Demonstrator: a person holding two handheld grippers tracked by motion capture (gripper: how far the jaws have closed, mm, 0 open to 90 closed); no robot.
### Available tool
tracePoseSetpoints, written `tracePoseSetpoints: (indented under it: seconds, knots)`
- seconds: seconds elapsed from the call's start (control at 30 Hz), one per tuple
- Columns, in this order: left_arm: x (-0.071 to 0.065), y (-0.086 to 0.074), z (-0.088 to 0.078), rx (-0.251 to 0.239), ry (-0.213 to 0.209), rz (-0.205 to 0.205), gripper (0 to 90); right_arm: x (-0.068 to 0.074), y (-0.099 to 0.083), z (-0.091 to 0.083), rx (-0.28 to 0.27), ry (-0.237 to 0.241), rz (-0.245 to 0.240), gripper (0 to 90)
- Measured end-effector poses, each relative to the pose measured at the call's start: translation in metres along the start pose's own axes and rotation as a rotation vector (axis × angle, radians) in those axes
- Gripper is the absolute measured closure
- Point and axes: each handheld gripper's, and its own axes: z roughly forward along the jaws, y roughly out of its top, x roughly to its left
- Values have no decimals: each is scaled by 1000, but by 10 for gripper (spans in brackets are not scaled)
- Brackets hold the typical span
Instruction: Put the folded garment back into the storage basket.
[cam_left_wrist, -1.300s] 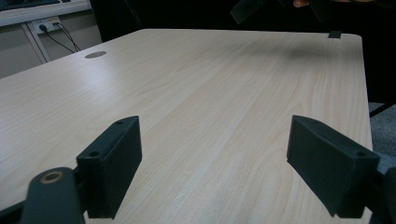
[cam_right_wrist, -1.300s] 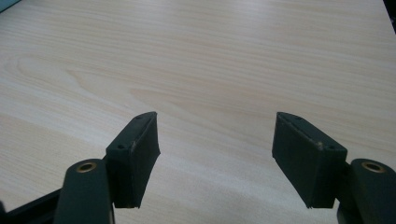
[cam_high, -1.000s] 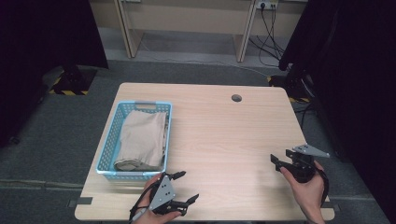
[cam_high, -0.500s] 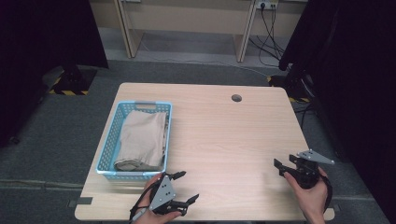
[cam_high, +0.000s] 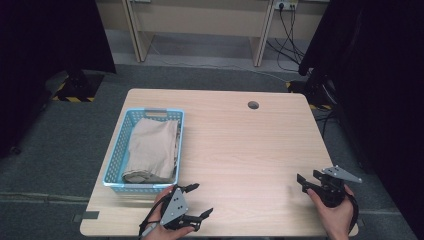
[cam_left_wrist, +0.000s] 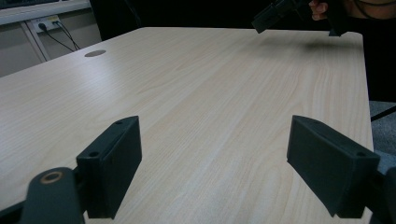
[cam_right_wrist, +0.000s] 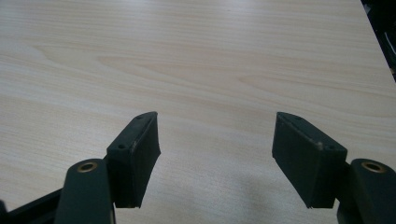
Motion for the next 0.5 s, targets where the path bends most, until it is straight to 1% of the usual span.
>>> tracePoseSetpoints:
  seconds: [0.2, 0.4, 0.43, 0.5]
  knots:
    - [0, 0, 0, 0, 1, 0, 171, -2, -6, 2, -6, -6, 3, 325]
    - [0, 0, 0, 5, 1, 3, 171, -5, -13, 5, -20, -8, 18, 325]
    - [0, 0, 0, 5, 1, 3, 171, -5, -14, 5, -18, -11, 29, 325]
    - [0, 0, 0, 4, 0, 2, 171, -7, -15, 6, -26, -15, 23, 325]
